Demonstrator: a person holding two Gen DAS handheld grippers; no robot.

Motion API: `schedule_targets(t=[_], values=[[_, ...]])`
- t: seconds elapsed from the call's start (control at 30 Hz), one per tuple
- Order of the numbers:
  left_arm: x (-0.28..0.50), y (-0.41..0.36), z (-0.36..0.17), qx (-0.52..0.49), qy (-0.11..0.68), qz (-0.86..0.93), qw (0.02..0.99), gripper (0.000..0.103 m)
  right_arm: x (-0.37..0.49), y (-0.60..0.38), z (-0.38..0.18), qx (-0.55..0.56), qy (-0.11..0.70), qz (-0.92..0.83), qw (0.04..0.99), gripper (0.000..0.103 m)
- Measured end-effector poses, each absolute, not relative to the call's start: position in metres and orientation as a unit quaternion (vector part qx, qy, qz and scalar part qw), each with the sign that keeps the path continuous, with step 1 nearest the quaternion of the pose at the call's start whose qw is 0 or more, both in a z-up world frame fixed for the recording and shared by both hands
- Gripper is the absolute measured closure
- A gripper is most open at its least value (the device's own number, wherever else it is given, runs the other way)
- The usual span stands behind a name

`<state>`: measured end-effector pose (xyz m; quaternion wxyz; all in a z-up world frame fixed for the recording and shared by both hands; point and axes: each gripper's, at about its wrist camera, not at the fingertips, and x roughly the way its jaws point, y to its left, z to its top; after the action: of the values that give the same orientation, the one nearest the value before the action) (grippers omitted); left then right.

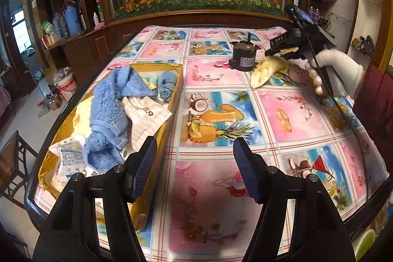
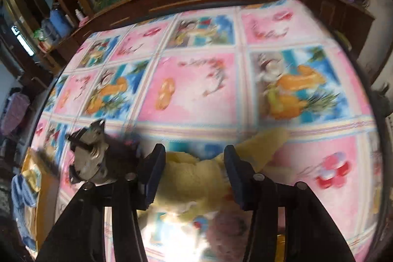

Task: Organize soft objects
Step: 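Grasp the yellow towel with the left tool while the right tool grasps the yellow snack packet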

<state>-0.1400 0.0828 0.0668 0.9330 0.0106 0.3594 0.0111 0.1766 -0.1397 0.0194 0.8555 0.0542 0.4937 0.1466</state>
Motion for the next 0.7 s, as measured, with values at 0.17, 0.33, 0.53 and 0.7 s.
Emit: schedule_targets(t=[0.17, 0.33, 0.53, 0.7], values=[[-0.139, 0.092, 0.066, -0.016, 0.363, 0.001, 0.932, 0.038, 0.108, -0.097, 0.015, 0.016, 0.533, 0.307, 0.788, 0.054], [-0.151, 0.087, 0.067, -0.017, 0.365, -0.011, 0.931, 0.038, 0.046, -0.12, 0.044, 0.055, 0.483, 0.34, 0.805, 0.054], [-0.159, 0.071, 0.067, -0.007, 0.371, -0.035, 0.928, 0.038, 0.017, -0.21, 0.064, 0.145, 0.425, 0.261, 0.855, 0.053], [-0.158, 0.061, 0.065, -0.004, 0.389, -0.05, 0.92, 0.038, 0.013, -0.251, 0.063, 0.101, 0.418, 0.178, 0.885, 0.051]])
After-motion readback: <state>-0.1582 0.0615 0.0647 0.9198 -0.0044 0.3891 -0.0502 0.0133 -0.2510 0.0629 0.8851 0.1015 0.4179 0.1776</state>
